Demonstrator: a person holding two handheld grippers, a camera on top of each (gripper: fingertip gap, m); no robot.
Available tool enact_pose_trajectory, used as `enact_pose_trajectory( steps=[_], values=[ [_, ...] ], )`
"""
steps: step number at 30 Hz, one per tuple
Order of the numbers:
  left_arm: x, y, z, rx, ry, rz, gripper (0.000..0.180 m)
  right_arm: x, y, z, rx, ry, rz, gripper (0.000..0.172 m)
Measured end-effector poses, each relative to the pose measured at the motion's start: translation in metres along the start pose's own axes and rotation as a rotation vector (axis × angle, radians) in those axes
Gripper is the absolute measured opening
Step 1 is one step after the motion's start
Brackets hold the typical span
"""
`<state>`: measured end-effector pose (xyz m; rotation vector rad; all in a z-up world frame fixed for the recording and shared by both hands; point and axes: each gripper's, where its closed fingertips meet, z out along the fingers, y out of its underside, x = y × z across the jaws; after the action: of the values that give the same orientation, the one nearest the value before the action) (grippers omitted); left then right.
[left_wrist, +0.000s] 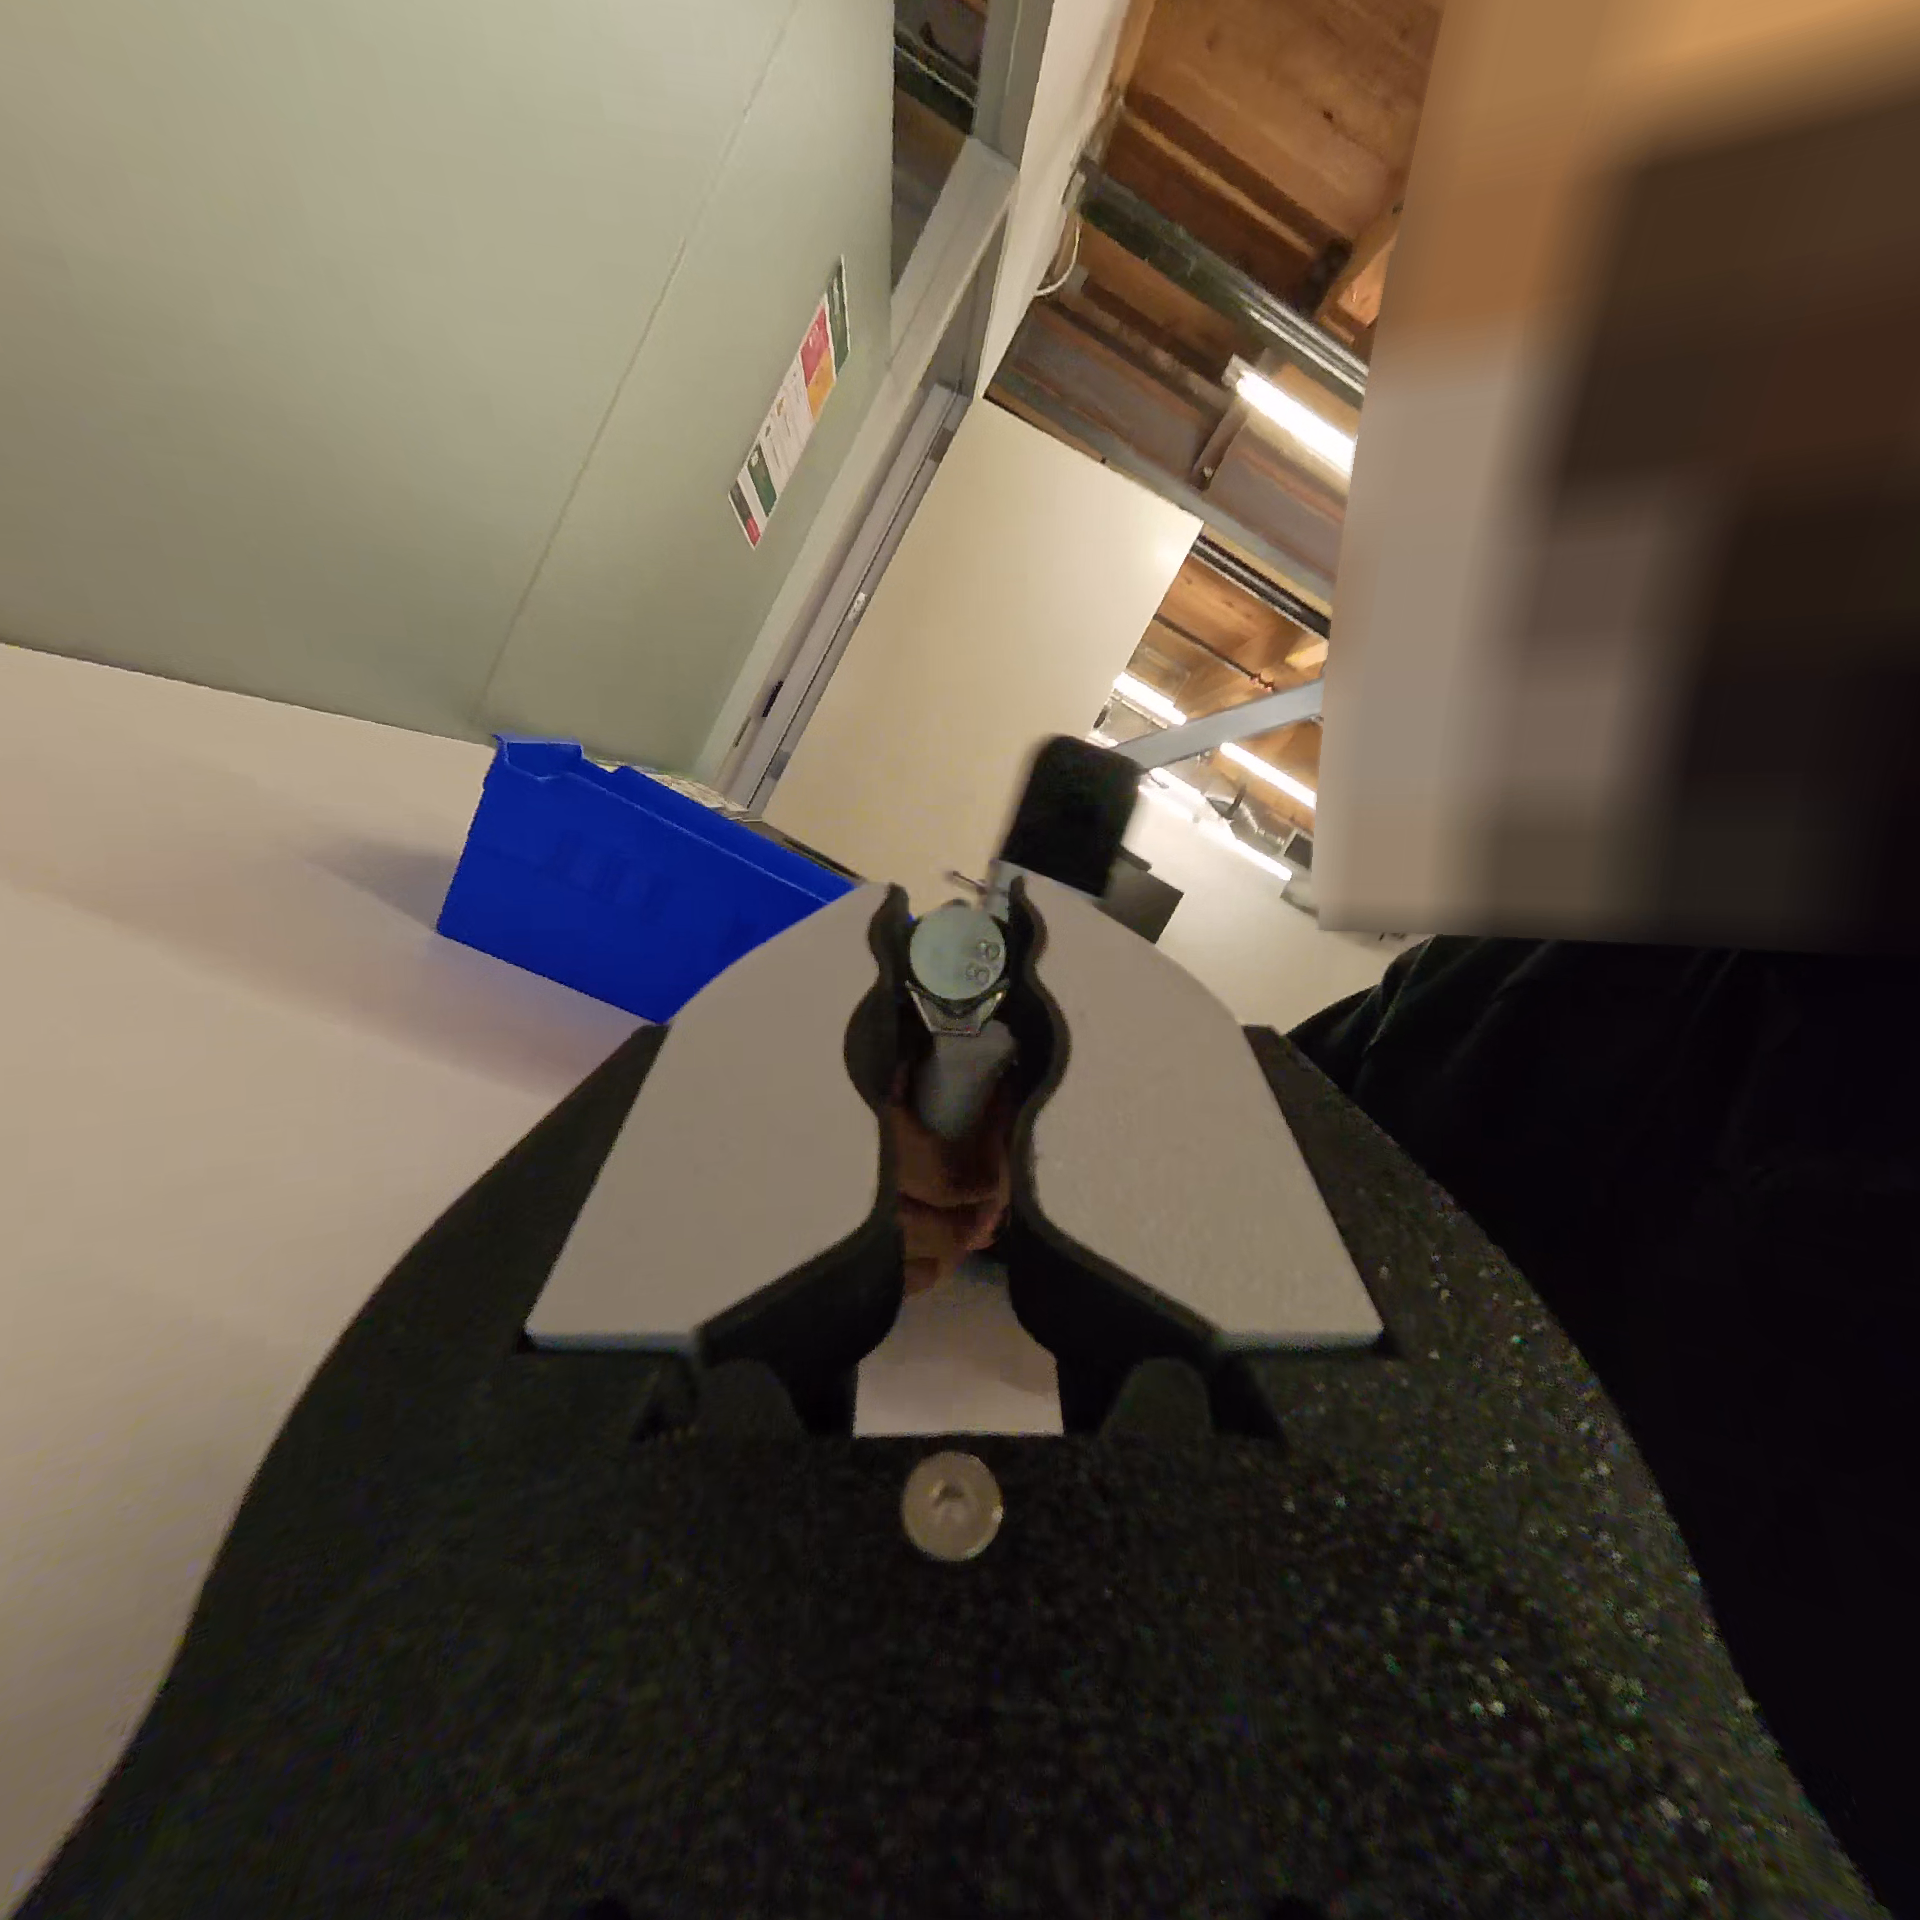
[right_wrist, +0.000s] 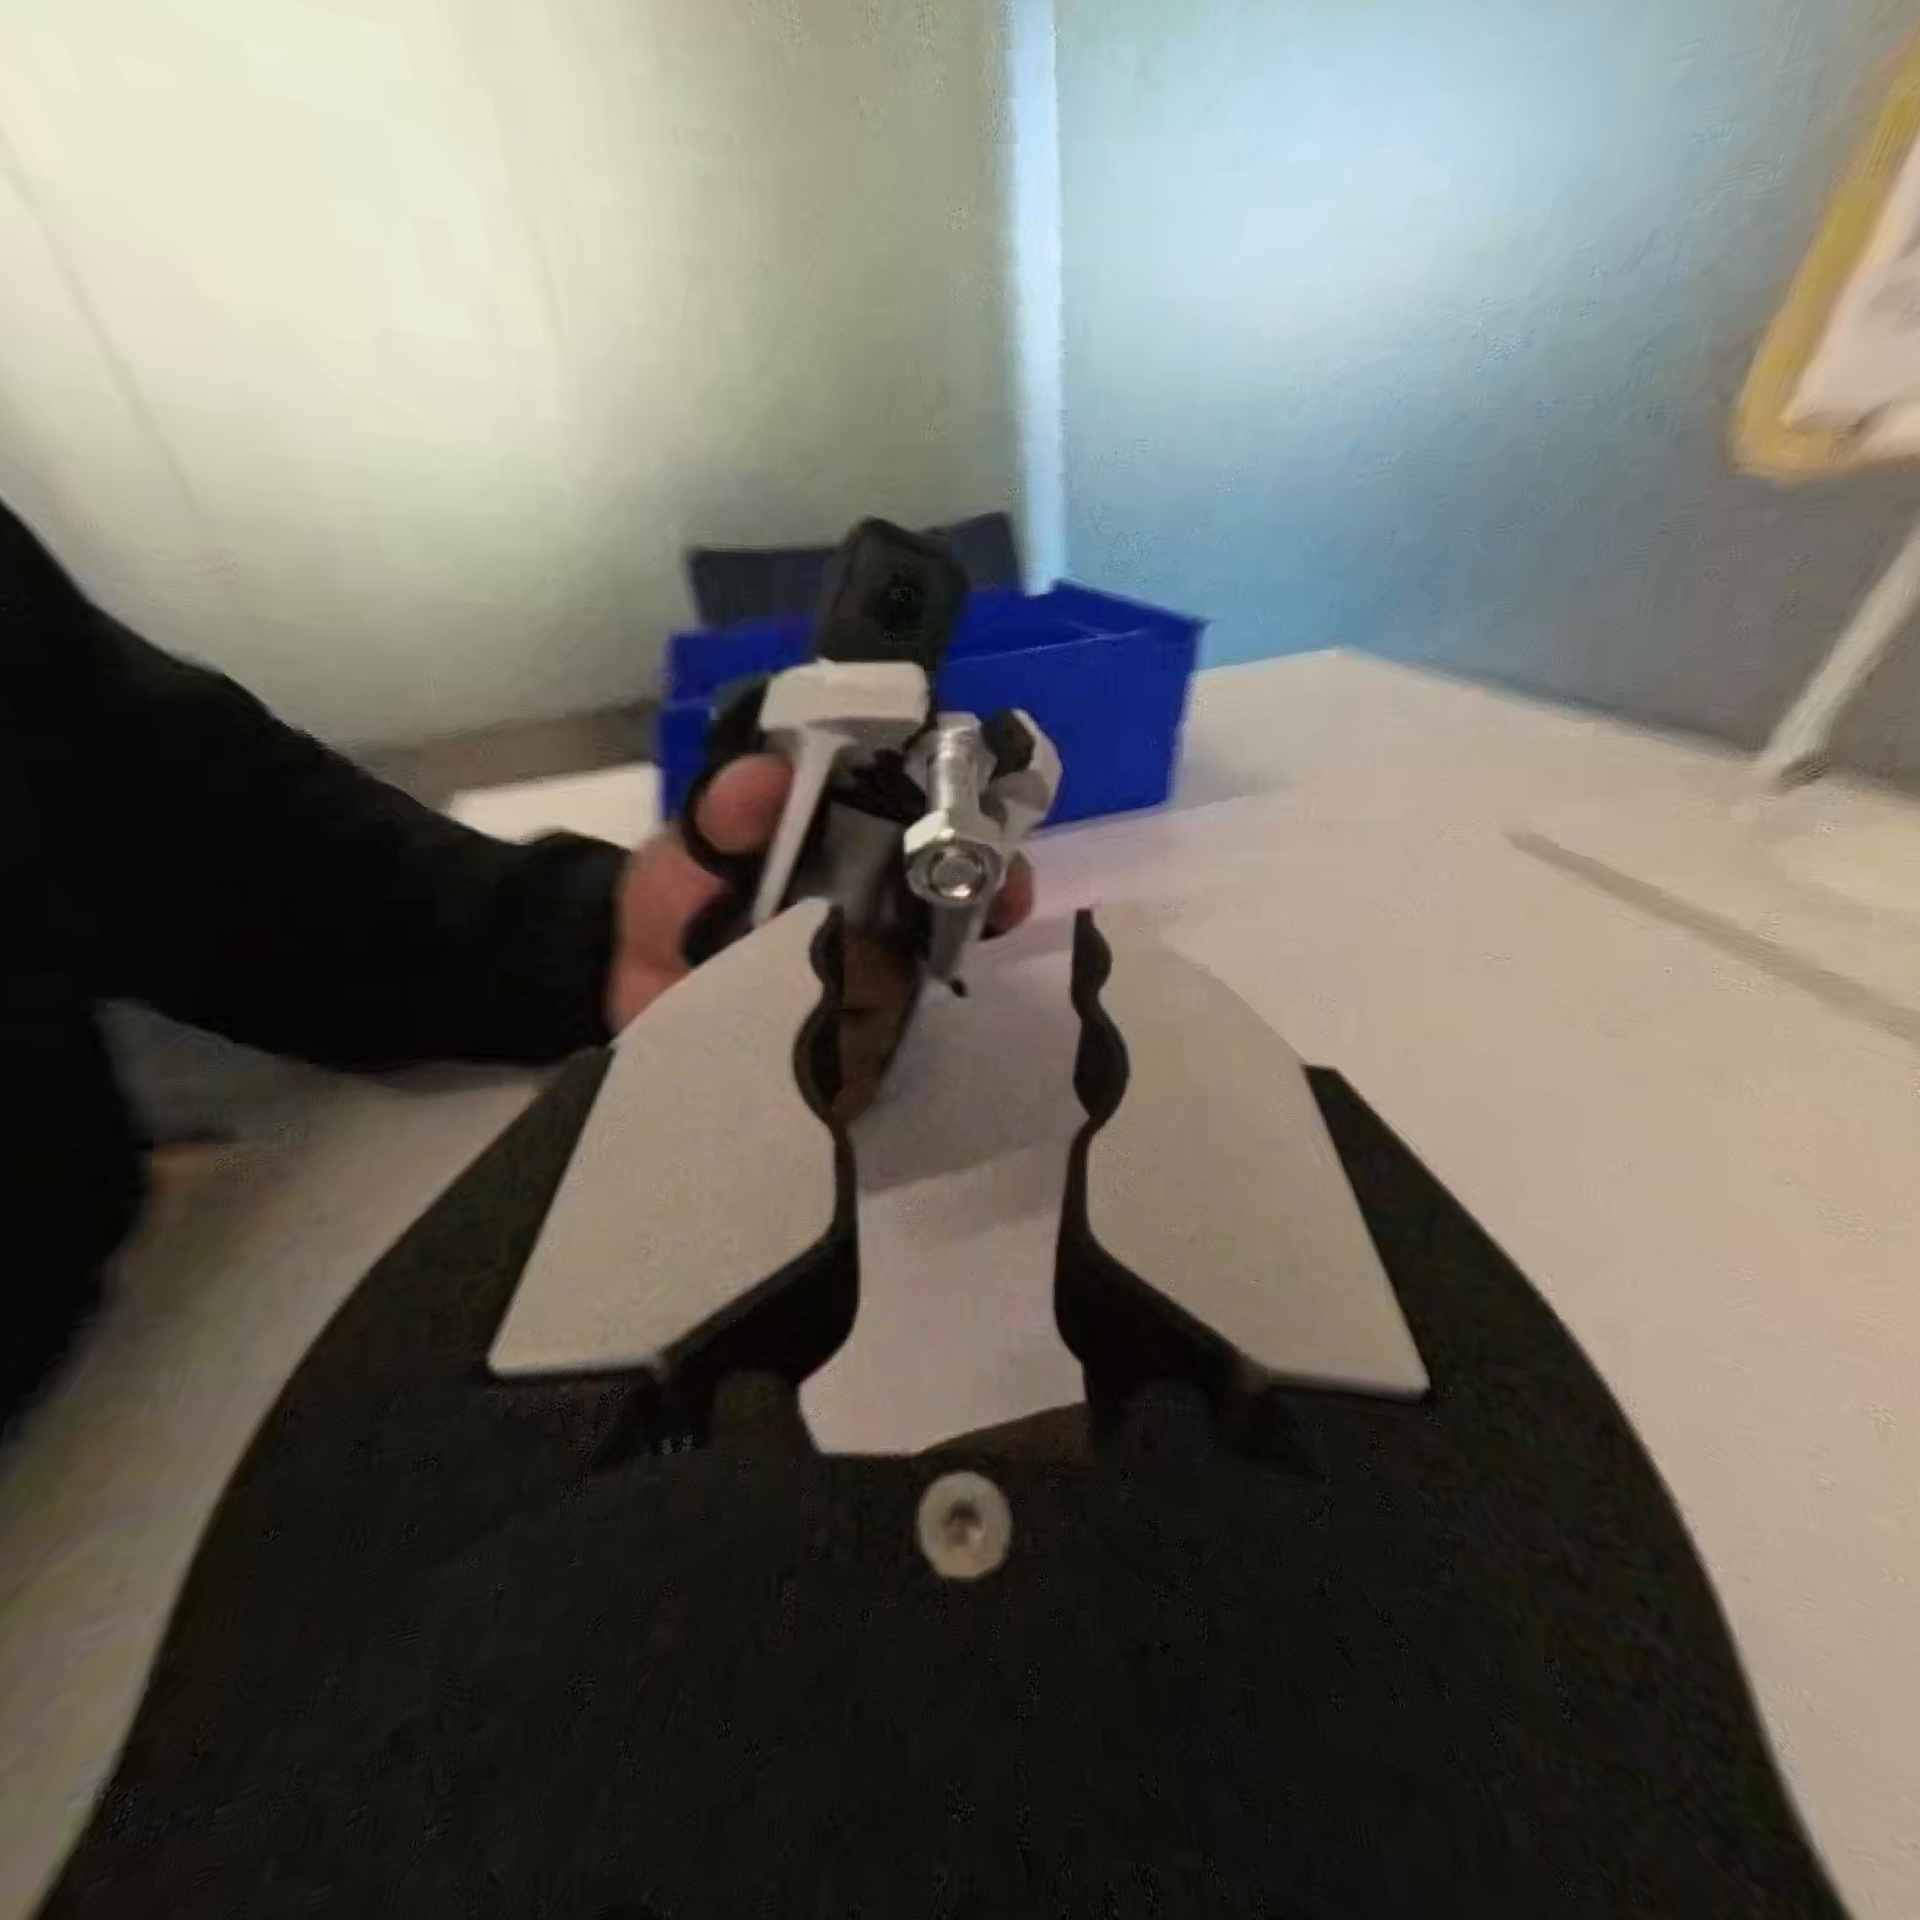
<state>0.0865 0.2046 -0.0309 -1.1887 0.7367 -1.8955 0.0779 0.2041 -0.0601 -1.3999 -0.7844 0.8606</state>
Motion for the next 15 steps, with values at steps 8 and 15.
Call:
enact_pose_trajectory(
  steps=[8,15],
  values=[
    [0.001,0.009,0.005,-0.050,0.001,-0.016,0.017,-0.001,-0.002,0.001,-0.048,0.295,-0.560,0.029],
    [0.003,0.010,0.004,-0.073,0.013,0.033,0.017,-0.010,0.000,0.003,-0.051,-0.100,0.310,0.019]
  ],
)
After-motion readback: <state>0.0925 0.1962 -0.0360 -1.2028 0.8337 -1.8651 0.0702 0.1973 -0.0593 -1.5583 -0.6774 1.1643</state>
